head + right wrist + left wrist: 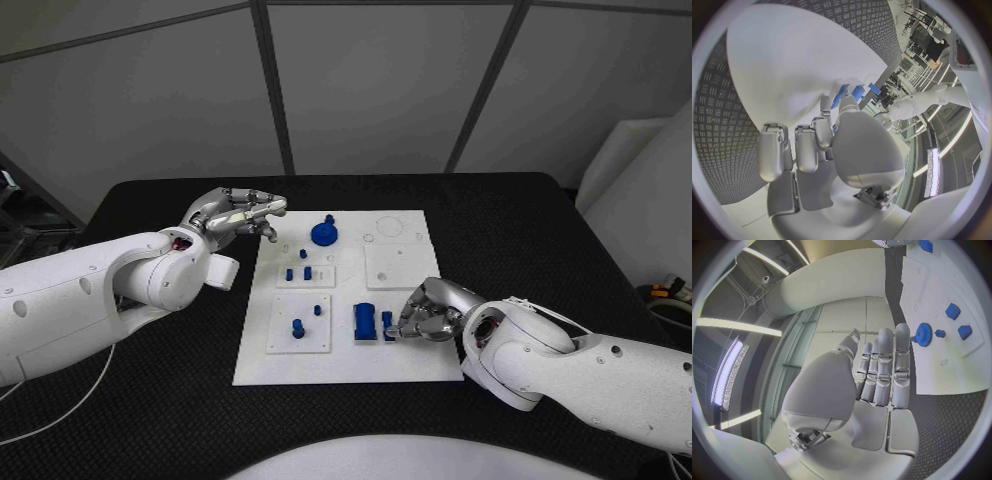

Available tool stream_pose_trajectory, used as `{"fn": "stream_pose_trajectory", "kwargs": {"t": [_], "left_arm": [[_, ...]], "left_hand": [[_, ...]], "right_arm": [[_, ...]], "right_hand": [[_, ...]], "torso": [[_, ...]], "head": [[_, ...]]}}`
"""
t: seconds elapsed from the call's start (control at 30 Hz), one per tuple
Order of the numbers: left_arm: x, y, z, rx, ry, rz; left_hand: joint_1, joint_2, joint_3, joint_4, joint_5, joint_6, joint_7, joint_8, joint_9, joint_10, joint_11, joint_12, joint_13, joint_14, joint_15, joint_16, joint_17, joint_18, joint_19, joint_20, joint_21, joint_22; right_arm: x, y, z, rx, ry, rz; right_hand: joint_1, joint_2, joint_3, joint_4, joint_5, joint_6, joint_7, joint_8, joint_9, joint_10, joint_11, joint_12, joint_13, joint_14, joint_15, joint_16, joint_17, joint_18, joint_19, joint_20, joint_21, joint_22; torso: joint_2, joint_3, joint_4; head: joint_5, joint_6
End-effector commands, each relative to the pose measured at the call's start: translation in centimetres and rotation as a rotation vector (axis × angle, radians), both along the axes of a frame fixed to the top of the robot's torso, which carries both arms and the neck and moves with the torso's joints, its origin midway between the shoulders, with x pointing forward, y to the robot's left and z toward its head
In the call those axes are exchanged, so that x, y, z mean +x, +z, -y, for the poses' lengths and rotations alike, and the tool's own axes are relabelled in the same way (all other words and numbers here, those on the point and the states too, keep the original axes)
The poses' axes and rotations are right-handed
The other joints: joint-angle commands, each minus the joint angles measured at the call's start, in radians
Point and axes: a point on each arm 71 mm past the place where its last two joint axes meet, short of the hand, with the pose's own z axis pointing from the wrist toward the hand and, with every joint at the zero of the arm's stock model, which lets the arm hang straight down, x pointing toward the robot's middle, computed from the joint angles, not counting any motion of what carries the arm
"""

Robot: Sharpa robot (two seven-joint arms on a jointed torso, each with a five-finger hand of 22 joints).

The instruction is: Assemble the parts on the task board

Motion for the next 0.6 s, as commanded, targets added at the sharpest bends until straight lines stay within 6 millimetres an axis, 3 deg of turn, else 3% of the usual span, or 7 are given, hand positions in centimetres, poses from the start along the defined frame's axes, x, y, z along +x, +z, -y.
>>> {"fn": "stream_pose_trajectory", "kwargs": {"t": [0.03, 0.17, 0.33, 0.4, 0.47, 0.53, 0.6], "left_arm": [[0.0, 0.1, 0.1, -0.007, -0.011, 0.003], [0.1, 0.1, 0.1, -0.007, -0.009, 0.004], [0.2, 0.0, 0.2, -0.010, -0.008, 0.013], [0.4, -0.1, 0.3, -0.012, -0.006, 0.020], [0.6, -0.3, 0.3, -0.018, 0.005, 0.026], [0.9, -0.5, 0.3, -0.029, 0.022, 0.029], [1.1, -0.6, 0.2, -0.041, 0.038, 0.033]], "left_hand": [[-0.010, -0.003, 0.007, -0.001, 0.002, -0.004, 0.004, -0.003, 0.000, -0.002, 0.005, -0.005, -0.001, -0.004, 0.000, 0.004, -0.001, 0.004, -0.008, -0.001, -0.003, 0.002], [-0.010, -0.003, 0.007, -0.001, 0.002, -0.004, 0.004, -0.003, 0.000, -0.002, 0.005, -0.005, -0.001, -0.004, 0.000, 0.004, -0.001, 0.004, -0.008, -0.001, -0.003, 0.002], [-0.014, -0.004, 0.007, 0.001, 0.001, -0.005, 0.005, -0.004, 0.000, -0.004, 0.006, -0.005, -0.001, -0.005, 0.001, 0.005, -0.002, 0.004, -0.009, 0.001, -0.004, 0.002], [-0.018, -0.005, 0.005, 0.004, 0.001, -0.006, 0.005, -0.005, 0.000, -0.005, 0.007, -0.006, -0.001, -0.007, 0.002, 0.004, -0.002, 0.004, -0.011, 0.002, -0.005, 0.001], [-0.021, -0.006, 0.005, 0.005, 0.001, -0.007, 0.006, -0.006, 0.000, -0.009, 0.008, -0.008, -0.002, -0.013, 0.003, 0.002, -0.004, 0.003, -0.015, 0.003, -0.007, 0.000], [-0.021, -0.006, 0.007, 0.006, 0.002, -0.009, 0.008, -0.008, 0.000, -0.018, 0.011, -0.016, -0.005, -0.034, 0.008, -0.008, -0.009, 0.002, -0.031, 0.006, -0.016, -0.003], [-0.019, -0.006, 0.010, 0.006, 0.002, -0.011, 0.011, -0.011, 0.000, -0.026, 0.016, -0.026, -0.009, -0.075, 0.015, -0.034, -0.022, 0.001, -0.061, 0.012, -0.034, -0.010]], "right_arm": [[-0.1, 0.5, -0.1, 0.042, 0.008, 0.043], [-0.4, 1.0, 0.1, 0.130, 0.040, 0.052], [-0.1, 1.4, 0.6, 0.297, 0.109, 0.059], [1.0, 1.6, 1.4, 0.406, 0.092, 0.041], [2.2, 1.6, 2.1, 0.494, 0.053, 0.016], [3.6, 1.7, 2.8, 0.572, 0.007, -0.003], [4.8, 1.9, 3.4, 0.631, -0.033, -0.014]], "right_hand": [[-0.029, -0.004, -0.019, 0.009, 0.022, -0.006, 0.001, 0.004, 0.002, 0.005, -0.003, -0.003, -0.017, 0.067, -0.006, -0.004, 0.057, -0.005, 0.010, -0.005, -0.005, 0.162], [-0.060, -0.014, -0.041, 0.014, 0.040, -0.034, 0.012, -0.009, -0.003, -0.015, 0.006, -0.054, -0.049, 0.055, 0.001, -0.037, 0.010, 0.008, -0.029, -0.001, -0.047, 0.122], [-0.028, -0.001, -0.041, 0.005, 0.050, -0.105, 0.042, -0.047, -0.018, -0.107, 0.032, -0.252, -0.177, 0.008, 0.022, -0.169, -0.155, 0.050, -0.156, 0.016, -0.197, -0.017], [0.029, 0.006, -0.033, -0.011, 0.056, -0.142, 0.060, -0.065, -0.026, -0.241, 0.048, -0.524, -0.358, -0.073, 0.036, -0.381, -0.389, 0.098, -0.314, 0.030, -0.398, -0.196], [0.078, 0.015, -0.027, -0.021, 0.056, -0.171, 0.079, -0.081, -0.035, -0.317, 0.068, -0.628, -0.437, -0.177, 0.054, -0.639, -0.635, 0.140, -0.483, 0.046, -0.634, -0.393], [0.131, 0.024, -0.020, -0.029, 0.043, -0.193, 0.101, -0.098, -0.049, -0.371, 0.089, -0.719, -0.521, -0.230, 0.081, -0.764, -0.695, 0.139, -0.521, 0.066, -0.727, -0.454], [0.166, 0.033, -0.012, -0.032, 0.034, -0.197, 0.112, -0.106, -0.058, -0.400, 0.106, -0.784, -0.587, -0.271, 0.097, -0.845, -0.734, 0.135, -0.546, 0.081, -0.785, -0.494]], "torso": [[-0.001, -0.0002, -0.0006], [-0.004, -0.0016, -0.0014], [-0.012, -0.0058, -0.0069], [-0.021, -0.0100, -0.0119], [-0.028, -0.0127, -0.0152], [-0.036, -0.0162, -0.0186], [-0.040, -0.0179, -0.0203]], "head": [[-0.002, 0.002], [-0.003, 0.005], [-0.006, 0.017], [-0.003, 0.021], [-0.001, 0.029], [-0.001, 0.040], [-0.001, 0.044]]}}
